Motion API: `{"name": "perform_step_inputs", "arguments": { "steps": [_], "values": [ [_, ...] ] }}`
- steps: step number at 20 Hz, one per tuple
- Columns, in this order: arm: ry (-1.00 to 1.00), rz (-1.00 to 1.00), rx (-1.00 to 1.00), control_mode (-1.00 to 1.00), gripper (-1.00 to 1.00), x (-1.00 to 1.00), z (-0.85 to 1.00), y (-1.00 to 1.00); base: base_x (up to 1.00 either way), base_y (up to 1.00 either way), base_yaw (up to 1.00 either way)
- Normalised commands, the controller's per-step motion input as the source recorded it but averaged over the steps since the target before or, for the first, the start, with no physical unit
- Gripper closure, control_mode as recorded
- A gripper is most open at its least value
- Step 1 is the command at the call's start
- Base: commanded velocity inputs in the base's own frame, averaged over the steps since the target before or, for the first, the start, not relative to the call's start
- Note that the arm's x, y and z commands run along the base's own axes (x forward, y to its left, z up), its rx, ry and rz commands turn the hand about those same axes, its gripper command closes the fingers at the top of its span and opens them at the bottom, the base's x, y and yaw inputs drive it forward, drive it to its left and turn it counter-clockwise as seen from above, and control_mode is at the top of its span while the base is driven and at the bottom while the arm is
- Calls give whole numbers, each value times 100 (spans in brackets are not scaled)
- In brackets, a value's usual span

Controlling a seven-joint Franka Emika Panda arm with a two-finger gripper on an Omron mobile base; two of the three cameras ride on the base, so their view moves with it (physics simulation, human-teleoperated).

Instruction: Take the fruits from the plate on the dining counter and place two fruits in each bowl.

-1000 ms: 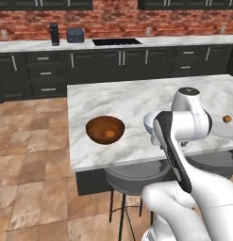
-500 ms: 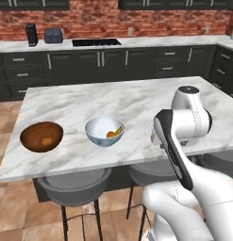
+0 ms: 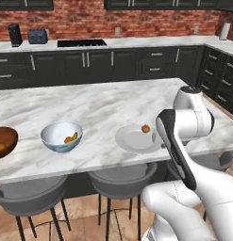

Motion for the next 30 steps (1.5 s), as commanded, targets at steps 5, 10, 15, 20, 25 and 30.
{"name": "perform_step_inputs", "arguments": {
  "steps": [5, 10, 15, 20, 25, 30],
  "values": [
    [0, 0, 0, 100, -100, 0, 0, 0, 48, 2, 0],
    [0, 0, 0, 100, -100, 0, 0, 0, 62, 0, 0],
    [0, 0, 9, -100, -100, 97, 0, -5, 0, 0, 0],
    [0, -6, 5, -100, -100, 100, -12, -39, 0, 0, 0],
    [0, -10, 0, -100, -100, 91, -36, -13, 0, 0, 0],
    [0, -9, 0, -100, -100, 74, -54, 0, 0, 0, 0]
  ]
}}
